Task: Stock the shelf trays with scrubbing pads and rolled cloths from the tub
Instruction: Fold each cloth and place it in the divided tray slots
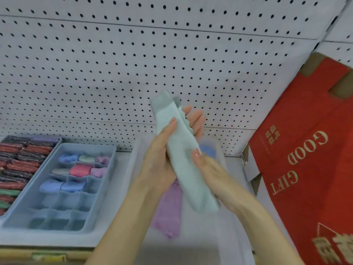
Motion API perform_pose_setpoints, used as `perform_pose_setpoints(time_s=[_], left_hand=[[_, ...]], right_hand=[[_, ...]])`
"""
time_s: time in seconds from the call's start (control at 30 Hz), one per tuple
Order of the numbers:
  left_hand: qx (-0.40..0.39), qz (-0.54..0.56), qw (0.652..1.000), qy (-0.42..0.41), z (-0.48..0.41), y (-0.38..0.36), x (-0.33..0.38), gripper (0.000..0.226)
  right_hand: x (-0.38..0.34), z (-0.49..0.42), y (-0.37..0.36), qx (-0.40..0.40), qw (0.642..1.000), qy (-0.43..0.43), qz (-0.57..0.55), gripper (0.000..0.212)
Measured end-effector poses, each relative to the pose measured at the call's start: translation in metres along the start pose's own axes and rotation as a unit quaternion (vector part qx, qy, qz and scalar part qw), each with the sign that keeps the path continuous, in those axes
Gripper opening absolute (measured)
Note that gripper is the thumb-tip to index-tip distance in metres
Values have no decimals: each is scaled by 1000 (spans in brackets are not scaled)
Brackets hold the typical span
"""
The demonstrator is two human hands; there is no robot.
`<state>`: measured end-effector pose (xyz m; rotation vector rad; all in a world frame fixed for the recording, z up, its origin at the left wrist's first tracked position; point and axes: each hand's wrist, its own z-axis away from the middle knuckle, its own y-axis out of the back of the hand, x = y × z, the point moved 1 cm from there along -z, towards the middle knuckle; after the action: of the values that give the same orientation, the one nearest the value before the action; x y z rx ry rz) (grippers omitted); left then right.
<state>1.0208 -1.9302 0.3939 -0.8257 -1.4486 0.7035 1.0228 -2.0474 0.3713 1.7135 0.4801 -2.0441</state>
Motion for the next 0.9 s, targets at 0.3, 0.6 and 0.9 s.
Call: perform_pose_setpoints(time_s=[0.3, 0.6, 0.9], left_hand=[[7, -354, 934, 37, 2, 16, 15, 35], [55, -229, 970, 61, 13, 18, 1, 28], [96, -296, 950, 20, 19, 17, -7, 27]], right_hand=[[7, -1, 9, 30, 996, 79, -26, 13], [30, 5, 5, 36, 998, 40, -29, 34], [33, 9, 4, 84, 990, 109, 29, 57]])
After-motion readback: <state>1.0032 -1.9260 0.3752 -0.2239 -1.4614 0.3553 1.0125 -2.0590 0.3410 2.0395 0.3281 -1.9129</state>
